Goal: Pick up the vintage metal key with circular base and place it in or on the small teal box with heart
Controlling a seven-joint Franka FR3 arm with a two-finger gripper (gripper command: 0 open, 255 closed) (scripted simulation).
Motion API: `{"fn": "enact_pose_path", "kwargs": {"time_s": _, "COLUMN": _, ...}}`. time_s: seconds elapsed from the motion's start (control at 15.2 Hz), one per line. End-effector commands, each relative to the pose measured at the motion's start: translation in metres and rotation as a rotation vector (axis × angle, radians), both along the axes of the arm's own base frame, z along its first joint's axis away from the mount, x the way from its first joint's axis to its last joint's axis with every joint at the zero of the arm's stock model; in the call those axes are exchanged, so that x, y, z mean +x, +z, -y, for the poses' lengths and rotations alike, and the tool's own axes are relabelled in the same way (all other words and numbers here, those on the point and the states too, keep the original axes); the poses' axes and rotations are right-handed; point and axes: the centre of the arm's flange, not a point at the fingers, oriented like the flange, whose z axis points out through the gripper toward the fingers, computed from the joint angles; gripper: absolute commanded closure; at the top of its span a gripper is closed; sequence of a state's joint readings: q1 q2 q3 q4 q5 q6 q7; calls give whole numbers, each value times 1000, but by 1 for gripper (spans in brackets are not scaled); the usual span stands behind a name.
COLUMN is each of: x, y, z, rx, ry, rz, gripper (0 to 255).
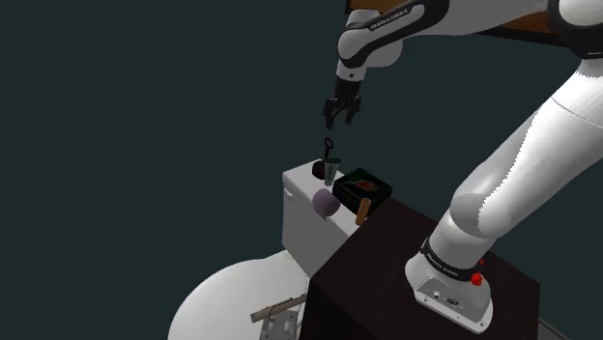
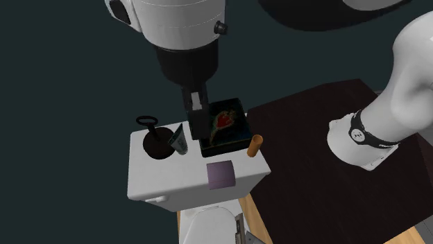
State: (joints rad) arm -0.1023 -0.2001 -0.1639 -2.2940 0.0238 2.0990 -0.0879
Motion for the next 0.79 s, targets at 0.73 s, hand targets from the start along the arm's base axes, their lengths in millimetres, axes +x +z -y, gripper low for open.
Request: {"fn": "enact_pose_path", "kwargs": {"time_s": 0.73, "x": 78, "y": -107, "z": 103, "rx": -33, "ry": -90, "rz": -2, "gripper": 0}}
